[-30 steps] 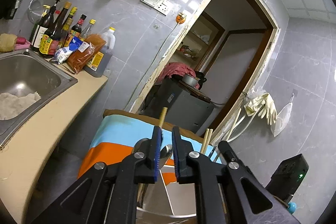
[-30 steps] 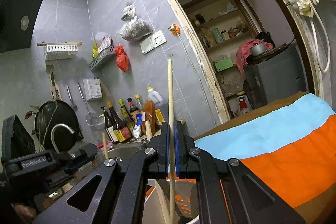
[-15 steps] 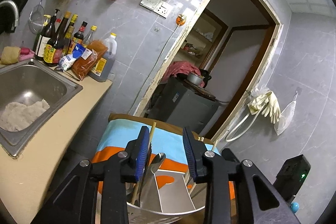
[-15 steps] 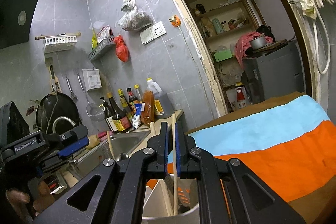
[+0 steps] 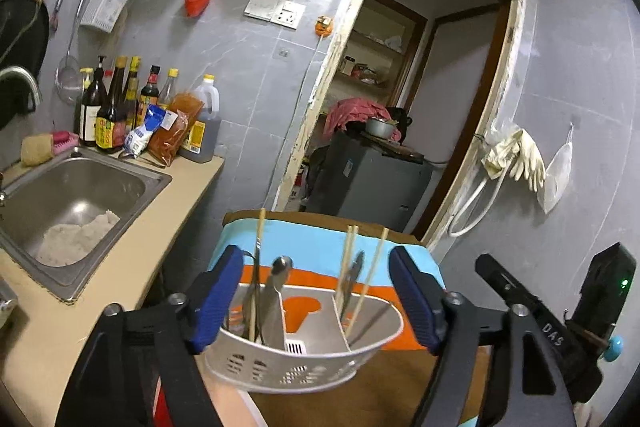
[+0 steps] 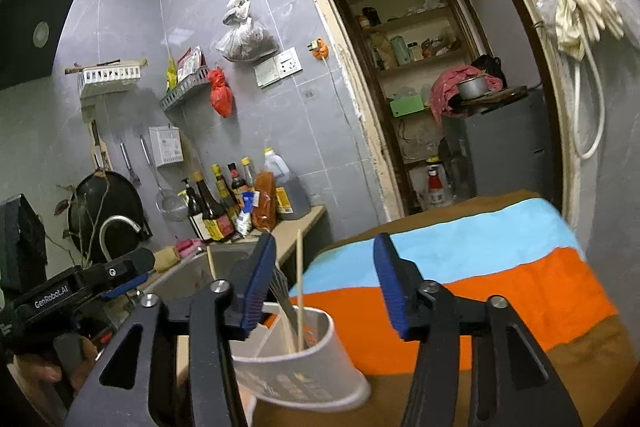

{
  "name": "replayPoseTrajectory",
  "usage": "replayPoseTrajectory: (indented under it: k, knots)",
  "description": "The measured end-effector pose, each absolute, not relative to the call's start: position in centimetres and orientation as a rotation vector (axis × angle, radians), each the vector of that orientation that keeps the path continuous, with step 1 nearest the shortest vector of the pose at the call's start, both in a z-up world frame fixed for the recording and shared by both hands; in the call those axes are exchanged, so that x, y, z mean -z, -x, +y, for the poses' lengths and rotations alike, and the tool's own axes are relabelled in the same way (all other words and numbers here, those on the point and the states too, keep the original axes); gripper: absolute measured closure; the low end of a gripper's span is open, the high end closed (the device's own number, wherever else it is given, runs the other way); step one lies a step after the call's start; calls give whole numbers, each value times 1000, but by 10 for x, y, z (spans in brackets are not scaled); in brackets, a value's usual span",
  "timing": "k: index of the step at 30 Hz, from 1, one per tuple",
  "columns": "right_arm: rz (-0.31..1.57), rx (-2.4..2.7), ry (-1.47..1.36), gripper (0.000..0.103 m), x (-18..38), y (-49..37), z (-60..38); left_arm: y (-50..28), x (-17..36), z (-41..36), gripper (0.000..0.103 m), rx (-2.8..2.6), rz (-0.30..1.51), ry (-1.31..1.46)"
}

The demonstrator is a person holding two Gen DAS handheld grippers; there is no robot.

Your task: Organize utensils

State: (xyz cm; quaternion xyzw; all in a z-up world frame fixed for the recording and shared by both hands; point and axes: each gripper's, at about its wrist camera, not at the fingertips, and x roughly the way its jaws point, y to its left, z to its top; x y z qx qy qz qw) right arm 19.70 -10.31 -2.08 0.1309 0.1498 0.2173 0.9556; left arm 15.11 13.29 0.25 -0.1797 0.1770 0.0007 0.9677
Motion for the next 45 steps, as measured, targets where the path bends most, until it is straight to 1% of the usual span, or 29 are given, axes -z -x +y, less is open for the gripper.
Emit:
replayPoseTrajectory:
  k: [3,5,7,9,10,11,13,14,15,29,45]
  knots:
    - [313,-423,-244,45,10,-182,-118,-138,-10,119,15,-17,352,341]
    - [323,-411,-233,33,4,-174,-125,-132,-14,109,6,-27,358,322]
    - [338,-398,-225,27,-1,-162,-136,-125,-17,97,5,-45,368,294]
    - [351,-379,-215,21,-6,-151,-147,-113,-20,86,2,-61,357,271]
    - [355,-371,-209,16,-8,-146,-150,-108,-21,81,0,-65,352,267]
    - [357,-363,-204,12,-11,-140,-155,-103,-22,77,0,-69,347,265]
    - [361,-349,-194,7,-15,-125,-166,-91,-23,70,0,-76,349,267]
    - [364,-339,-186,3,-17,-118,-170,-88,-22,68,1,-76,355,271]
    - [368,-331,-180,1,-19,-113,-173,-83,-22,65,0,-79,364,280]
    - [347,-229,-116,1,-39,-29,-202,-17,-21,39,0,-141,402,214]
    - [368,-237,-116,1,-34,6,-202,21,-16,36,0,-156,394,216]
